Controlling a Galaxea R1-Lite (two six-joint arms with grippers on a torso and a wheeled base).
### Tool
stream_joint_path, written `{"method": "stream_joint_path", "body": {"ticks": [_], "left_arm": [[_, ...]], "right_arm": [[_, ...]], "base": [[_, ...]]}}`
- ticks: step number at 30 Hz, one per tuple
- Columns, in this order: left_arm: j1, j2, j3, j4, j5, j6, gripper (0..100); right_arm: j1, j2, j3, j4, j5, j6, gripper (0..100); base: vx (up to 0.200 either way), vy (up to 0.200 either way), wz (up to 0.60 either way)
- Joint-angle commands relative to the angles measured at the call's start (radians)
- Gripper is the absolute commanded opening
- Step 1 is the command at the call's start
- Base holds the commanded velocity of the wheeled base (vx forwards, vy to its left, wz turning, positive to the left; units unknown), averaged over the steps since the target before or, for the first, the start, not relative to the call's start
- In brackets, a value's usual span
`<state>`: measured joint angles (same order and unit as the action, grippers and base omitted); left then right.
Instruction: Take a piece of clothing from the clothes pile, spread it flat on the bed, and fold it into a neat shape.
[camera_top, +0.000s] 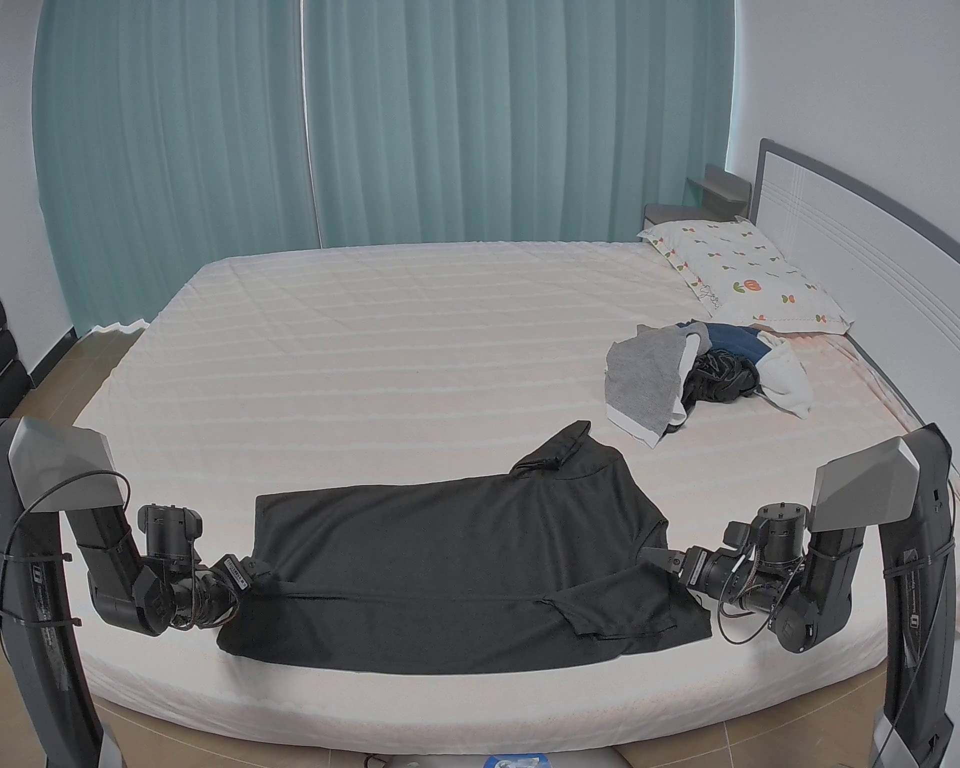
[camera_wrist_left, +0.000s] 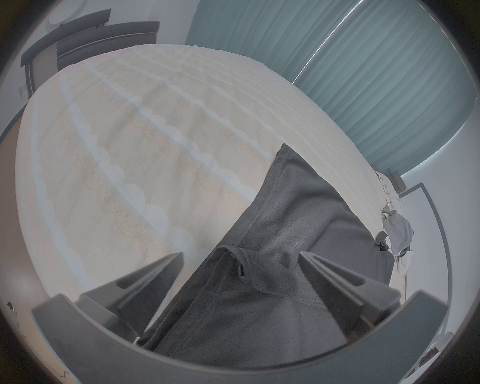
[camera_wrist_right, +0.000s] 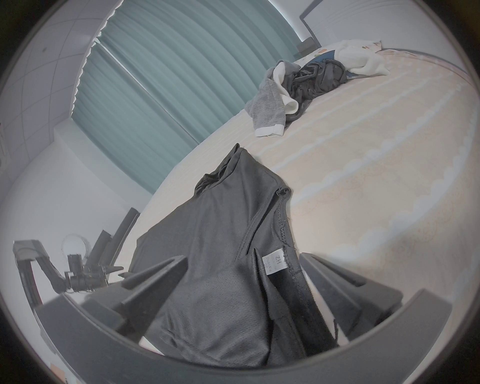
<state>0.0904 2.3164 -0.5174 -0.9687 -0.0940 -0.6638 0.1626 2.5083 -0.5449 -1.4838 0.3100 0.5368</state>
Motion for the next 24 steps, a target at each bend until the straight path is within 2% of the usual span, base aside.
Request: {"method": "stream_joint_path", "body": {"ticks": [1, 6, 8, 12, 18, 24], "left_arm": [[0.012, -0.009, 0.000, -0.005, -0.009, 0.004, 100], [0.022, -0.057, 0.028, -0.011, -0.049, -0.003, 100], [0.023, -0.074, 0.039, -0.013, -0.079, -0.005, 100], [0.031, -0.097, 0.053, -0.011, -0.121, -0.007, 100], [0.043, -0.100, 0.051, -0.011, -0.124, -0.007, 100], [0.038, -0.115, 0.065, -0.011, -0.130, -0.028, 100]], "right_arm": [[-0.005, -0.062, 0.039, -0.007, 0.003, 0.071, 100], [-0.003, -0.123, 0.089, -0.007, 0.011, 0.178, 100], [-0.001, -0.129, 0.105, -0.009, 0.009, 0.203, 100], [0.000, -0.129, 0.132, -0.036, 0.009, 0.207, 100], [0.003, -0.126, 0.141, -0.050, 0.004, 0.207, 100], [0.005, -0.124, 0.143, -0.050, -0.003, 0.207, 100]], "base": [[0.000, 0.000, 0.00], [0.000, 0.000, 0.00], [-0.200, 0.000, 0.00], [-0.200, 0.000, 0.00], [-0.200, 0.000, 0.00], [0.000, 0.000, 0.00]]}}
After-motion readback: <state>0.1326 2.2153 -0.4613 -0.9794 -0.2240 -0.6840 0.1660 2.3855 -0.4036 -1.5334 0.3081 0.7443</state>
